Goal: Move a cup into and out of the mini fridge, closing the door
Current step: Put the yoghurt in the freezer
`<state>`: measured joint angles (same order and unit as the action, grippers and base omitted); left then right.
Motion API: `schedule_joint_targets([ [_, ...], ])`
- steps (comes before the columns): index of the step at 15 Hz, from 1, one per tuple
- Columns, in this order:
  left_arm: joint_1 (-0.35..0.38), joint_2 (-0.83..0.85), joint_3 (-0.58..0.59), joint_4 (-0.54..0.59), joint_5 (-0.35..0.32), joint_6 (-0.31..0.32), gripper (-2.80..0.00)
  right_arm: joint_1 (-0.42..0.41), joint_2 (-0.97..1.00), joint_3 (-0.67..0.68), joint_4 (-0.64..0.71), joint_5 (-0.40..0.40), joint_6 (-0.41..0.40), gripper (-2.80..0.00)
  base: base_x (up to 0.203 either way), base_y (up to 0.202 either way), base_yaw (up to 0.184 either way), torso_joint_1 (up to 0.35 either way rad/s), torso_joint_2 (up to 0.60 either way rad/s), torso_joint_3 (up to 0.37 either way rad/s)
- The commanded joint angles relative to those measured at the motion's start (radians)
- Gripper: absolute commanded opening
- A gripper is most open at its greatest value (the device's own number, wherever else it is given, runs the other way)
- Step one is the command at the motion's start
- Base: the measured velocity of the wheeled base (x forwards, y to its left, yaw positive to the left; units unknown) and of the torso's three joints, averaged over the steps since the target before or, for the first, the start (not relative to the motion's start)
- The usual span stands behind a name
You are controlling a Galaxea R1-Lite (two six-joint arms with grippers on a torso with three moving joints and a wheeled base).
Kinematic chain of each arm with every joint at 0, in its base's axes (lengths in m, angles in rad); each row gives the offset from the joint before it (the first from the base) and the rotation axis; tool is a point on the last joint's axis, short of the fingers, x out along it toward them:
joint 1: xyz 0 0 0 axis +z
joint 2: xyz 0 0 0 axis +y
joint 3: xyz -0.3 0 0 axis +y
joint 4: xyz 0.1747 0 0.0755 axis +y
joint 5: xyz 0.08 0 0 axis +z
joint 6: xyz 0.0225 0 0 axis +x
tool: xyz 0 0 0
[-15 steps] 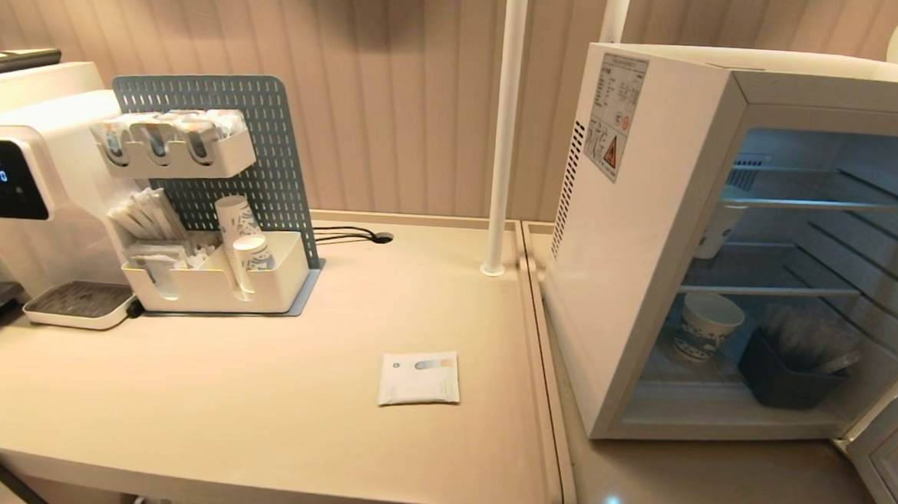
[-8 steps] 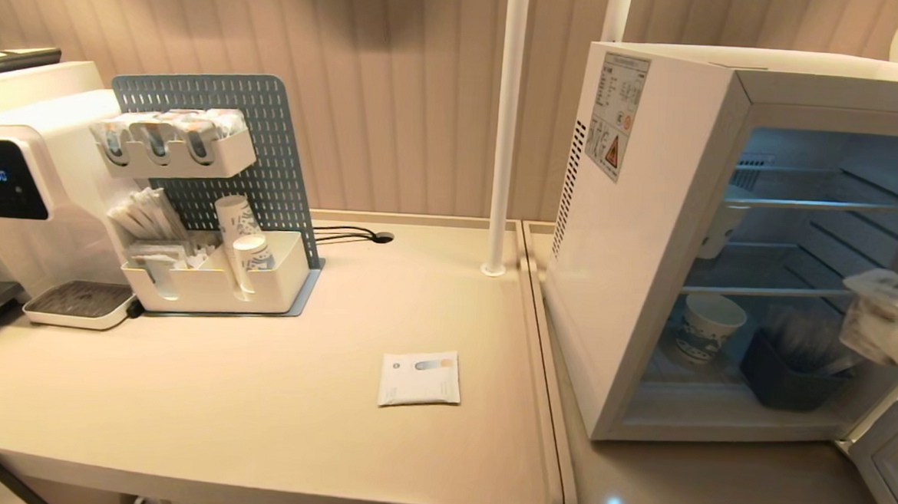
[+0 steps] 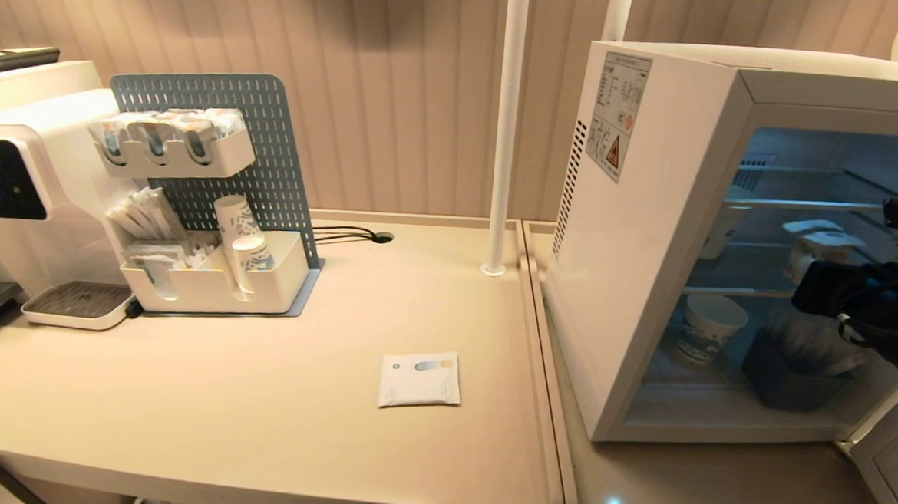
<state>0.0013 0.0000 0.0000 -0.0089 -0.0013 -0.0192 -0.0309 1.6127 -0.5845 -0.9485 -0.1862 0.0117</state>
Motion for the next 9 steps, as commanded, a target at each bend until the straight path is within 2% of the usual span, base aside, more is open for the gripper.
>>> schedule_joint_targets([
  [1,0.0,0.002,0.001,0.0,0.001,-0.001,-2.8,-0.016,0.085,-0.023,-0.007,-0.006,0.007,-2.8,0.0,0.0,0.0,0.0,0.0,0.0],
  [9,0.0,0.002,0.002,0.0,0.001,-0.002,-2.8,-0.021,0.194,-0.112,-0.009,-0.009,0.027,-2.8,0.0,0.0,0.0,0.0,0.0,0.0],
])
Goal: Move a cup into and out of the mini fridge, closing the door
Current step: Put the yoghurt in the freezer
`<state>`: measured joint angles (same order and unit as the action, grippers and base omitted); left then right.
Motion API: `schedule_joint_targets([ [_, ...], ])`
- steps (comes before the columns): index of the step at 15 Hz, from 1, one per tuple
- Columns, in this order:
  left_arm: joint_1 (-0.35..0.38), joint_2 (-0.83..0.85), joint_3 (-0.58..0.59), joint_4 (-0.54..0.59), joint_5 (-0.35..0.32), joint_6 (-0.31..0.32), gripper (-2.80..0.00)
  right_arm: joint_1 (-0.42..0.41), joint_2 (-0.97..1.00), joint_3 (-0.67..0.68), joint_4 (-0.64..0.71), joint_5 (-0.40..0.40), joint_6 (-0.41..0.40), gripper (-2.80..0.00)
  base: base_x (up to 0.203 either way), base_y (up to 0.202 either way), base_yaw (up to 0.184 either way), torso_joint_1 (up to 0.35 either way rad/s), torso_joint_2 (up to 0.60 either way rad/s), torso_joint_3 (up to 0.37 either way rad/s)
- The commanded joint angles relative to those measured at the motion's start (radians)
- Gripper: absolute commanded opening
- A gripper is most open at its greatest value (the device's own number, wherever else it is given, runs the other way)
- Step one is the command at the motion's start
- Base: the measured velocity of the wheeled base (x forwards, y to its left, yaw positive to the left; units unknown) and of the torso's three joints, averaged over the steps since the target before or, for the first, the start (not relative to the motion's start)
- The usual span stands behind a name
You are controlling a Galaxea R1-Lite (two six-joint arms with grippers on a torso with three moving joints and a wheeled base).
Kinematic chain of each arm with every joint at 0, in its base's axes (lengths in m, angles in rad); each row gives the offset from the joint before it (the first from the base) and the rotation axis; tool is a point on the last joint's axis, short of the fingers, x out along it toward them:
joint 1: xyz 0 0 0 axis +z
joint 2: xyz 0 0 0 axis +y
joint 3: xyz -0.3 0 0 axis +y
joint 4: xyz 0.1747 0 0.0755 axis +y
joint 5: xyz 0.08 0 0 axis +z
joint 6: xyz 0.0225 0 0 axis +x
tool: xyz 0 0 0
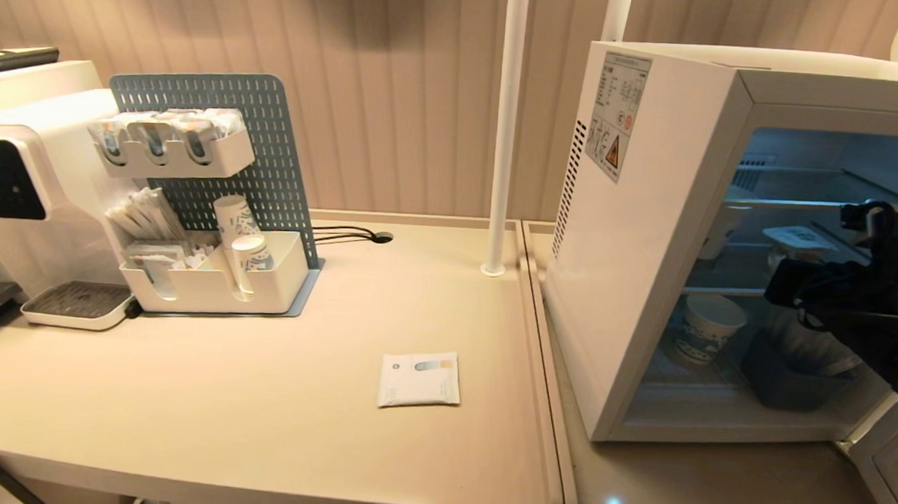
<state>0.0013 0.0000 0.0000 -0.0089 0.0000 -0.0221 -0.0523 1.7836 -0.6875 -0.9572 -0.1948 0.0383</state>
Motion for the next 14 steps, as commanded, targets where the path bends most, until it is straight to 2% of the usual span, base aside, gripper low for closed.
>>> schedule_joint_targets([
  [1,0.0,0.002,0.0,0.0,0.0,0.0,-2.8,0.0,0.037,-0.014,0.0,-0.001,0.001,-2.8,0.0,0.0,0.0,0.0,0.0,0.0],
  [8,0.0,0.002,0.0,0.0,0.0,0.001,-2.8,-0.01,0.089,-0.046,0.0,-0.003,0.019,-2.8,0.0,0.0,0.0,0.0,0.0,0.0],
  [9,0.0,0.002,0.002,0.0,0.0,0.001,-2.8,-0.013,0.088,-0.048,0.0,-0.003,0.018,-0.89,0.0,0.0,0.0,0.0,0.0,0.0],
  [10,0.0,0.002,0.002,0.0,0.0,0.001,-2.8,-0.017,0.083,-0.052,0.001,-0.001,0.021,0.0,0.0,0.0,0.0,0.0,0.0,0.0],
  [14,0.0,0.002,0.002,0.0,0.0,0.001,-2.8,-0.023,0.069,-0.045,0.0,0.007,0.022,0.0,0.0,0.0,0.0,0.0,0.0,0.0],
])
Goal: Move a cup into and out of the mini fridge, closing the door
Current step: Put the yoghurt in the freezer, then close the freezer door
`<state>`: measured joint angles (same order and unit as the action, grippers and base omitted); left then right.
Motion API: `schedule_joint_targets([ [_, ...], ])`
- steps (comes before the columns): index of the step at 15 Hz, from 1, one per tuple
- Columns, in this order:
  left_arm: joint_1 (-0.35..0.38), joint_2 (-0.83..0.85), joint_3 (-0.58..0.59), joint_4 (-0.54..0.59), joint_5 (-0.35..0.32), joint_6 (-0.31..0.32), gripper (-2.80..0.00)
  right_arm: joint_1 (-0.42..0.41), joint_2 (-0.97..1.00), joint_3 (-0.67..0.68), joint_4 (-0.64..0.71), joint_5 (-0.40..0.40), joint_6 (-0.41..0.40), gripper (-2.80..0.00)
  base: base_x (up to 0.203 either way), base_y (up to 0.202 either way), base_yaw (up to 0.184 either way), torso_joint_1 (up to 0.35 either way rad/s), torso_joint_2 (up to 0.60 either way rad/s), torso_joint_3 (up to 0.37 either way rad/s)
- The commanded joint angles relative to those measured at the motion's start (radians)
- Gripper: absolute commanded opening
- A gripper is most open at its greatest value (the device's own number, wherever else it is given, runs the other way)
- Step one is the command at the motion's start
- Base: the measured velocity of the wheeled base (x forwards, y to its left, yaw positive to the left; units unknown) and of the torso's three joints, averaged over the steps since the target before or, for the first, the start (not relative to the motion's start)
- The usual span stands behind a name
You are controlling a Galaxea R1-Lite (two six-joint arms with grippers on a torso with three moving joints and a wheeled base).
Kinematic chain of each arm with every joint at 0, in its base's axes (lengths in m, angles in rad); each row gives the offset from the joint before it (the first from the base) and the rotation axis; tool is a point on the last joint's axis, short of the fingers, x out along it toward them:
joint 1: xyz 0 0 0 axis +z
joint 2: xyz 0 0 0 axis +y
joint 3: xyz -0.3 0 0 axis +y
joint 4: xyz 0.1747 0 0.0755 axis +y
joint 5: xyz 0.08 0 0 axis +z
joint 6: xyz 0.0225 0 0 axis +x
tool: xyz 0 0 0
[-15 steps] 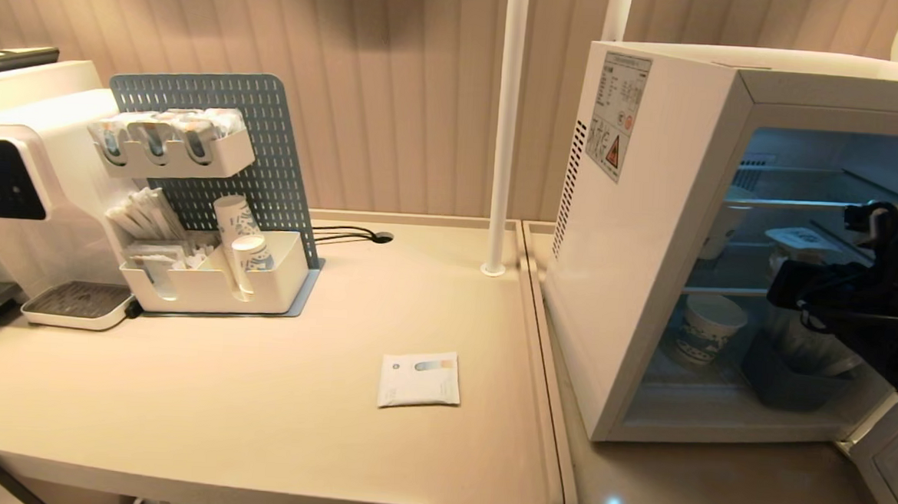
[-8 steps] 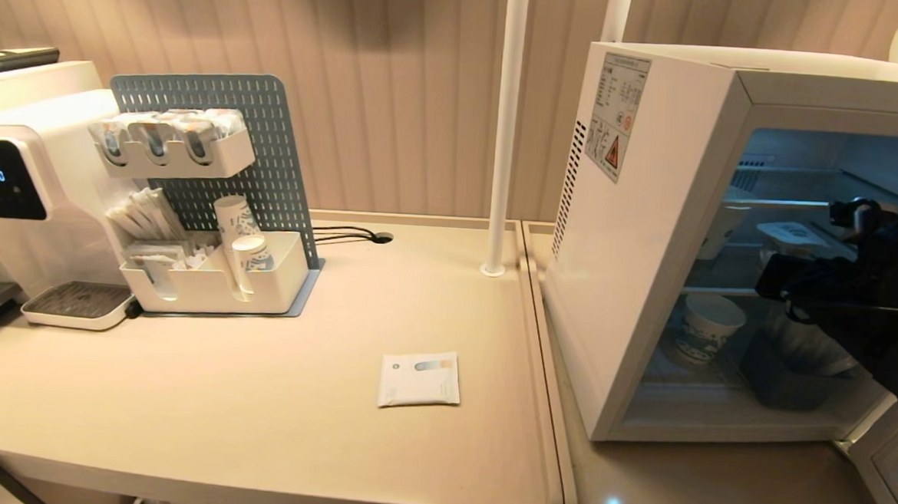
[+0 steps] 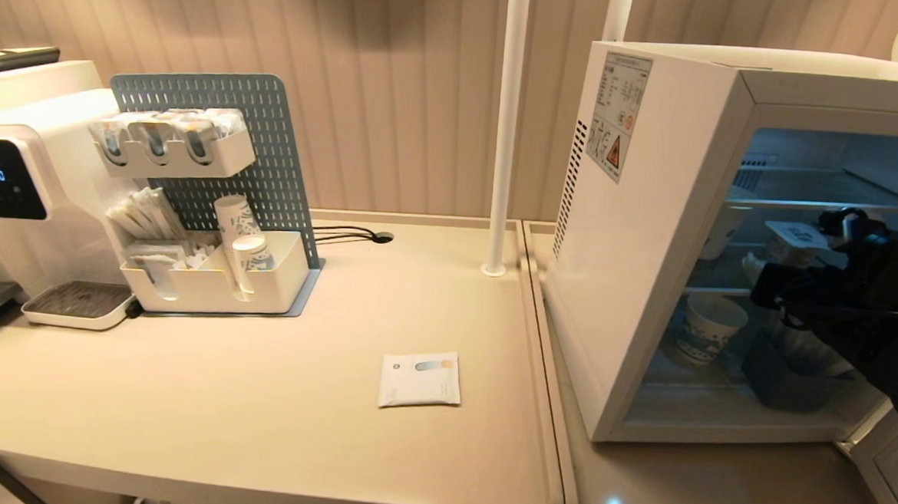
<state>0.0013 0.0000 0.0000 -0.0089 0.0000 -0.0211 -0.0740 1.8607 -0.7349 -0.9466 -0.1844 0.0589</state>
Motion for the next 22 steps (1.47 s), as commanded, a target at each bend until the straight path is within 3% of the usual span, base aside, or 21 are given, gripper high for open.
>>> schedule_joint_targets([
  [1,0.0,0.002,0.0,0.0,0.0,0.0,-2.8,-0.001,-0.018,0.008,-0.011,0.0,0.001,0.0,0.0,0.0,0.0,0.0,0.0,0.0],
  [9,0.0,0.002,0.0,0.0,0.0,0.0,-2.8,0.0,-0.21,0.116,-0.006,0.007,-0.008,0.0,0.0,0.0,0.0,0.0,0.0,0.0],
  [18,0.0,0.002,0.002,0.0,0.0,0.0,-2.8,0.031,-0.532,0.326,0.056,0.077,-0.011,0.0,0.0,0.0,0.0,0.0,0.0,0.0],
  [19,0.0,0.002,0.002,0.0,0.0,0.0,-2.8,0.037,-0.603,0.347,0.094,0.087,-0.011,-2.8,0.0,0.0,0.0,0.0,0.0,0.0],
  [22,0.0,0.002,0.001,0.0,-0.001,0.0,-2.8,0.074,-0.841,0.387,0.248,0.103,-0.011,-2.8,0.0,0.0,0.0,0.0,0.0,0.0],
])
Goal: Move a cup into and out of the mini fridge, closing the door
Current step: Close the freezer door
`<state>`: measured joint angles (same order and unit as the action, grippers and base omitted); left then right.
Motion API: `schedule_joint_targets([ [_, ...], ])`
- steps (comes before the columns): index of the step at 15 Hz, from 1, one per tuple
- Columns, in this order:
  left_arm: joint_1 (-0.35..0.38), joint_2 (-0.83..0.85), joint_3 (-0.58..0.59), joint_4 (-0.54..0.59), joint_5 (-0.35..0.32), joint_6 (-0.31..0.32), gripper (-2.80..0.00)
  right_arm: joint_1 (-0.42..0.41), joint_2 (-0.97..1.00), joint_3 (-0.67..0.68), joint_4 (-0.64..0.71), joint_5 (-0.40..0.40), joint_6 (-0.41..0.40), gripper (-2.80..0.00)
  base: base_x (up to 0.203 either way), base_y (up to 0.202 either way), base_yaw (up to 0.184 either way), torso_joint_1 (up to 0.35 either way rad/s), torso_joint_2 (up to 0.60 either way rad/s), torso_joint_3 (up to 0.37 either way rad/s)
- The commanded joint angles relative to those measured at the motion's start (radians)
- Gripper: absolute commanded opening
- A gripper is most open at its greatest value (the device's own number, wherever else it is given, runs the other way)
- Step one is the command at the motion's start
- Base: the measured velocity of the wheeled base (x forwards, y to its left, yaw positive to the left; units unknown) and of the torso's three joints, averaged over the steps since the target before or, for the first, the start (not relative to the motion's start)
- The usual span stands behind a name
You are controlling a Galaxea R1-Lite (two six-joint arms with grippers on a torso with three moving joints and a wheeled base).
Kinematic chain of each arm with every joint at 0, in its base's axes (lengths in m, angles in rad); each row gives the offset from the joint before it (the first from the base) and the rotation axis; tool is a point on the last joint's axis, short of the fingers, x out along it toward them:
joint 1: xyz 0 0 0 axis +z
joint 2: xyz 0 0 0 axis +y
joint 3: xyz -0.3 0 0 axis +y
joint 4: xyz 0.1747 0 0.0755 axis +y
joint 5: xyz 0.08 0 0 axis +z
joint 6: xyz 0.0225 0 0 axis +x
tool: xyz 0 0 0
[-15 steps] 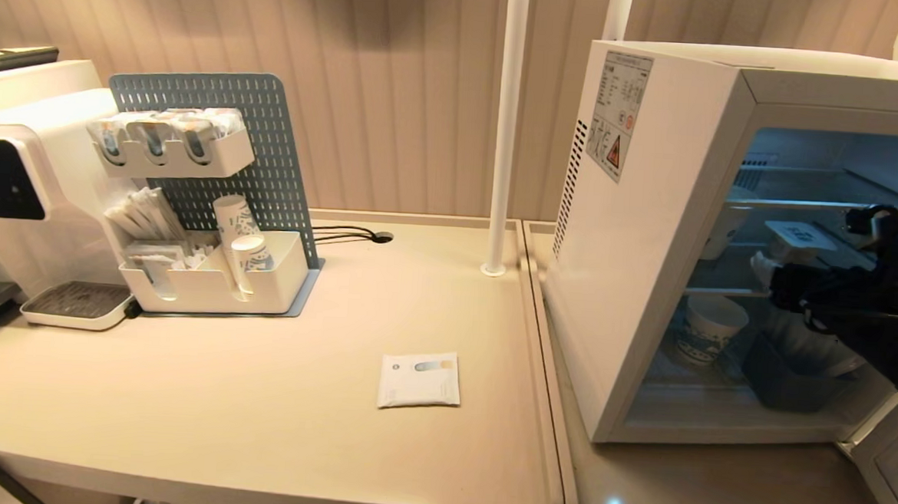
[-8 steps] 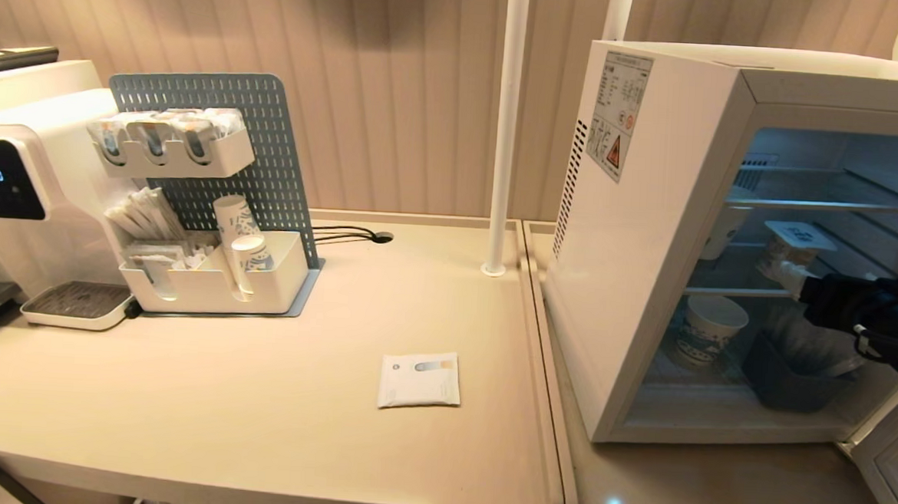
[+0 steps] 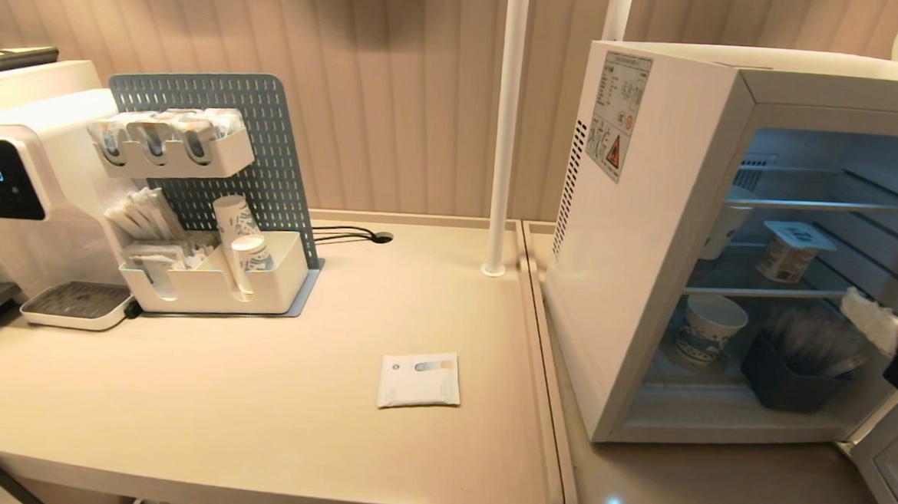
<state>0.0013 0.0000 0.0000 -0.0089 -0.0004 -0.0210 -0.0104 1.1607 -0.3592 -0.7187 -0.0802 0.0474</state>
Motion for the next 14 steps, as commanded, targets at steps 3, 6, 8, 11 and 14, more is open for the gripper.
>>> schedule_joint_targets([
  [3,0.0,0.002,0.002,0.0,0.0,-0.001,-2.8,0.092,-0.415,0.017,0.272,0.021,0.0,-2.8,0.0,0.0,0.0,0.0,0.0,0.0],
  [6,0.0,0.002,0.002,0.0,0.0,-0.001,-2.8,0.153,-0.664,0.03,0.521,0.12,-0.015,-2.8,0.0,0.0,0.0,0.0,0.0,0.0],
  [8,0.0,0.002,0.001,0.0,0.0,-0.001,-2.8,0.169,-0.787,0.063,0.602,0.175,-0.034,-2.8,0.0,0.0,0.0,0.0,0.0,0.0],
  [11,0.0,0.002,0.002,0.0,0.0,-0.001,-2.8,0.176,-0.877,0.116,0.679,0.15,-0.048,-2.8,0.0,0.0,0.0,0.0,0.0,0.0],
  [14,0.0,0.002,0.002,0.0,0.0,-0.002,-2.8,0.176,-0.875,0.236,0.557,0.038,-0.093,-2.8,0.0,0.0,0.0,0.0,0.0,0.0],
])
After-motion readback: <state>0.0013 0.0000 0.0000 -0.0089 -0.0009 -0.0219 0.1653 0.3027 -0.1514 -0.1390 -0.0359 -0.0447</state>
